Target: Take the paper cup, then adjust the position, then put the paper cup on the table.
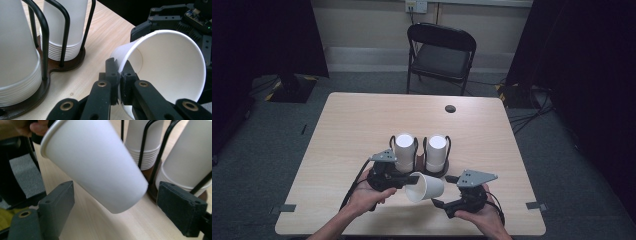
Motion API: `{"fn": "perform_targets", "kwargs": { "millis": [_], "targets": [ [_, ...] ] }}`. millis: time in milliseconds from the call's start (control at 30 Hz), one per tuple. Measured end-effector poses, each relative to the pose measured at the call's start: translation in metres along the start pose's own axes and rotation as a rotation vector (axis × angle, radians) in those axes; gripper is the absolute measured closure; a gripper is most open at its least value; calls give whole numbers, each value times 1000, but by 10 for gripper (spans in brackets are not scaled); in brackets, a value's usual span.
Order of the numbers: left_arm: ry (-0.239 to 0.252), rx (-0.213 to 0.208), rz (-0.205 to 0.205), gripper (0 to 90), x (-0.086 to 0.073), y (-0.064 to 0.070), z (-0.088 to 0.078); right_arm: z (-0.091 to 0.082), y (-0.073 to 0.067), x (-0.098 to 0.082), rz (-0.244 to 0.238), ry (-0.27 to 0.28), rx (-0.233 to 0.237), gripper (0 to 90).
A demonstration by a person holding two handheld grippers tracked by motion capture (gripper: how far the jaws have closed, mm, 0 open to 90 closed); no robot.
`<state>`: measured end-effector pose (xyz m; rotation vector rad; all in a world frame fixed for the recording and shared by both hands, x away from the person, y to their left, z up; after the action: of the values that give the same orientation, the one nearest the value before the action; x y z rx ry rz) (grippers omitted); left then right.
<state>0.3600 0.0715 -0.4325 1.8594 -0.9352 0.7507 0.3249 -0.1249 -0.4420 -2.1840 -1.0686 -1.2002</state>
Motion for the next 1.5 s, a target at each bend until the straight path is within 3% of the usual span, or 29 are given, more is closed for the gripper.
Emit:
{"fn": "perform_targets", "kwargs": {
  "millis": [367,733,1033,1300,1333,1500],
  "targets": [
    [-45,-18,-19,874,5,1,6,7,-6,-1,-93,-42,-24,151],
    [-78,-29,-59,874,10,-1,9,14,-9,6,-133,-33,-28,127],
    [-99,-41,-64,874,11,2,18,20,-15,10,-173,-35,-21,141],
    [-140,-50,-82,873,9,4,28,23,-25,17,-225,-5,-15,143],
    [-137,-50,-92,873,10,4,28,24,-27,18,-244,-5,-23,155],
    [-144,-61,-125,871,8,3,27,23,-28,19,-254,18,-27,171]
  ]
}}
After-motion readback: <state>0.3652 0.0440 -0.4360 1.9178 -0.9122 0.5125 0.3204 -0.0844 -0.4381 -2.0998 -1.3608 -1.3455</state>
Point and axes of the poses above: each handheld gripper's, and its own axes: z roughly forward along the jaws, x roughly out of its top, y roughly to its right, the point moved 5 cm from there along z, roughly forward along the jaws, and after that the axes turned 8 degrees about -x, right-handed, at the moved point
